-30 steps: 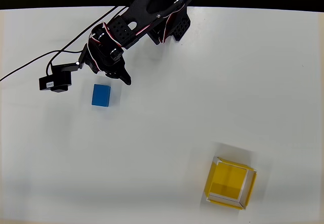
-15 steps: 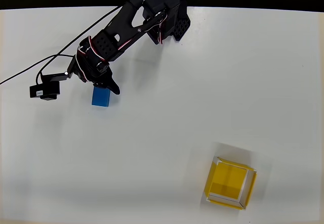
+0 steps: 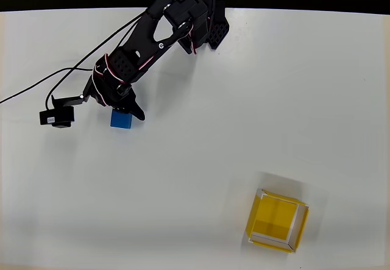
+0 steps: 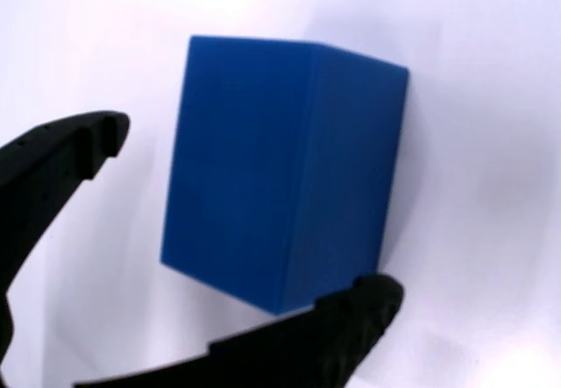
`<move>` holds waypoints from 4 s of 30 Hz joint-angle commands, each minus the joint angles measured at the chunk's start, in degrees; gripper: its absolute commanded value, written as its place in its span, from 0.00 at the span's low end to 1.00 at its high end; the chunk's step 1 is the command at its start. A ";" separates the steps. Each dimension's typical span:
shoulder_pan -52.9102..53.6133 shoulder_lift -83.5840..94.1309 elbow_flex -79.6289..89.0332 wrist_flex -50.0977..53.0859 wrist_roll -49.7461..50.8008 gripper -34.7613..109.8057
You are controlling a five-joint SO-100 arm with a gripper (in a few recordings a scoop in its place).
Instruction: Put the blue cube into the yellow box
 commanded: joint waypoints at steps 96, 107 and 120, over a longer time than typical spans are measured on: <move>-67.24 -28.92 -39.90 -63.37 23.64 0.31; -67.94 -34.72 -43.15 -65.30 27.33 0.39; -67.50 -31.73 -41.75 -62.75 28.12 0.41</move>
